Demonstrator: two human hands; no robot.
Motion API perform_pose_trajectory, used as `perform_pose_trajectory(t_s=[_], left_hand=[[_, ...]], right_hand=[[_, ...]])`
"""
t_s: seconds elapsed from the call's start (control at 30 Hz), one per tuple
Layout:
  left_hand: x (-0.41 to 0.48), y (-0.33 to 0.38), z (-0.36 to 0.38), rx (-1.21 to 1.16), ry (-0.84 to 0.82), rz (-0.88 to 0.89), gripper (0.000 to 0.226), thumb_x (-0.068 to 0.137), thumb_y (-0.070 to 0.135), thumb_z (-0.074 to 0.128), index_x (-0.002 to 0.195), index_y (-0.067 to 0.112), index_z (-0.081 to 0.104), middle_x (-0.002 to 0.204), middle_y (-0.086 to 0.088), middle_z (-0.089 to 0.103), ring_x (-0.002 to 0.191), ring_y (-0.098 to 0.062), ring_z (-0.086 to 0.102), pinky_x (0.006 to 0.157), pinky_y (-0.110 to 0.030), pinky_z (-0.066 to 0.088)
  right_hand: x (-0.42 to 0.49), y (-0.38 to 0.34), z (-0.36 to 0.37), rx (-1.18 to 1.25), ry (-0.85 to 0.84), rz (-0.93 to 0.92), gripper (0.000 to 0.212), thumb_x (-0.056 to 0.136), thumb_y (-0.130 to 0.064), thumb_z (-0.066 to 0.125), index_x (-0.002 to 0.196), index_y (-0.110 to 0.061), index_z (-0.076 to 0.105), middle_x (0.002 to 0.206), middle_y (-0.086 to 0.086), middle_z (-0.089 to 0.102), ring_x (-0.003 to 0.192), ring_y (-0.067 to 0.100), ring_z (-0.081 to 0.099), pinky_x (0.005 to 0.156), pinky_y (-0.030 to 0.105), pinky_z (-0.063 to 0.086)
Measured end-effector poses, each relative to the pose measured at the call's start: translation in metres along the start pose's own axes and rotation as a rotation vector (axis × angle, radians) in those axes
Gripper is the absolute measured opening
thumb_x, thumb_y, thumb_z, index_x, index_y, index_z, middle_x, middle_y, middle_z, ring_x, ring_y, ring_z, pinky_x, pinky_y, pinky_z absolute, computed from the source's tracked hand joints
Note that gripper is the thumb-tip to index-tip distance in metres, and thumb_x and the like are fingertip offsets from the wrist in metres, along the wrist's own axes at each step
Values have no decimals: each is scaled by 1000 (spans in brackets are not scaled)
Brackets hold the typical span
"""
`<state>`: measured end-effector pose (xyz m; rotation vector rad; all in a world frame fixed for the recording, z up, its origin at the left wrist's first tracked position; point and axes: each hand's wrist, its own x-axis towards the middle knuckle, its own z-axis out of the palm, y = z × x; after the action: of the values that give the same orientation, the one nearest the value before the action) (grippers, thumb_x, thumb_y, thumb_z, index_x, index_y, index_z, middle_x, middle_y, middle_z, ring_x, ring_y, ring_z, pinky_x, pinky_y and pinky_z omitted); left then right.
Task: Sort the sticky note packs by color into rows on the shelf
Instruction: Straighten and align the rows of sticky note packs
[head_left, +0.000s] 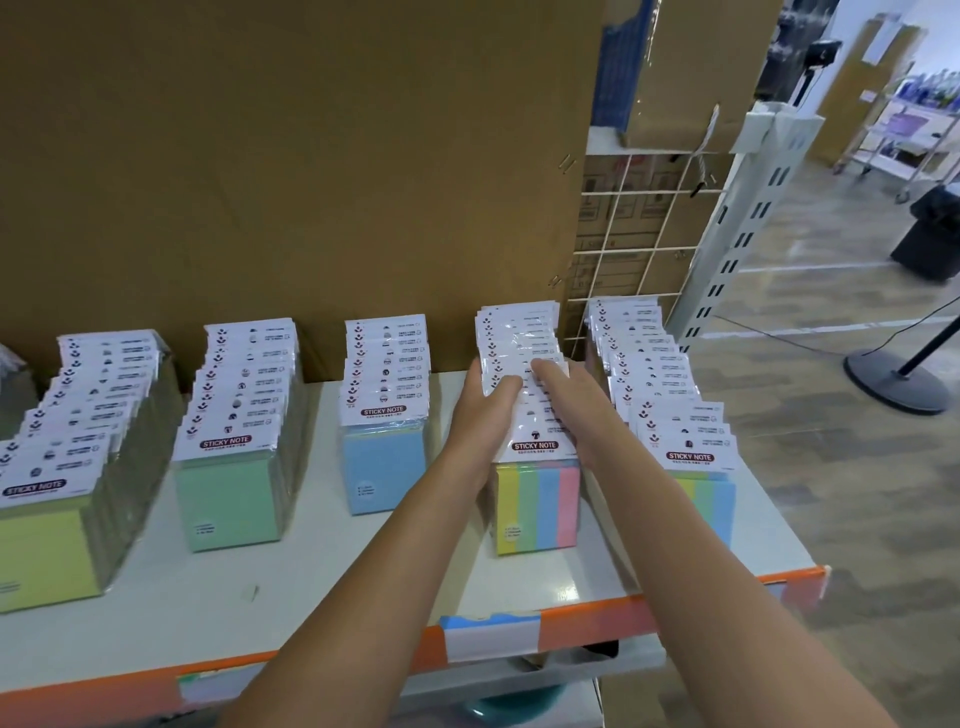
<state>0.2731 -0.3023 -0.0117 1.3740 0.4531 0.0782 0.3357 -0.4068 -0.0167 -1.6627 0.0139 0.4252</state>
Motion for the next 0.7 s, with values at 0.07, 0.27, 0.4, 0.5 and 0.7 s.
perform_pose_trajectory(t_s=[0.07, 0.27, 0.4, 0.5, 0.7], left_hand=[[6, 6, 1, 14, 5, 3, 42, 93, 24, 51, 131, 41, 50, 107, 8, 73, 85, -13, 74, 63, -28, 60], [22, 16, 2, 14, -10, -33, 43, 94, 24, 52, 135, 35, 46, 110, -1, 71, 91, -21, 72, 59, -28, 58], [26, 11, 1, -12, 3, -12, 45, 93, 22, 53, 135, 37, 46, 111, -1, 71, 87, -19, 73, 54, -25, 57], [30, 10, 1, -16, 2, -11, 45, 91, 21, 53, 134, 35, 48, 112, -3, 72, 91, -23, 73, 70, -38, 62], [37, 15, -1, -8, -14, -24, 48, 87, 29, 58, 133, 35, 47, 113, -6, 71, 95, -29, 73, 86, -55, 58]], right_hand=[[8, -7, 0, -39, 27, 18, 58, 84, -39, 57, 138, -19, 48, 121, 11, 67, 96, 28, 71, 82, 47, 60], [29, -23, 0, -84, -50, 70, 40, 91, -33, 53, 124, -11, 59, 82, 6, 70, 66, 20, 69, 58, 29, 53], [32, -22, 2, -86, -112, 63, 30, 94, -33, 52, 117, -17, 62, 90, 10, 74, 77, 24, 73, 65, 33, 58], [34, -22, 0, -95, -140, 53, 21, 95, -31, 51, 104, -17, 63, 69, 1, 72, 58, 14, 71, 50, 25, 53], [37, -24, -2, -146, -217, -39, 23, 98, -28, 48, 106, -16, 65, 68, -3, 70, 57, 11, 69, 49, 21, 50]])
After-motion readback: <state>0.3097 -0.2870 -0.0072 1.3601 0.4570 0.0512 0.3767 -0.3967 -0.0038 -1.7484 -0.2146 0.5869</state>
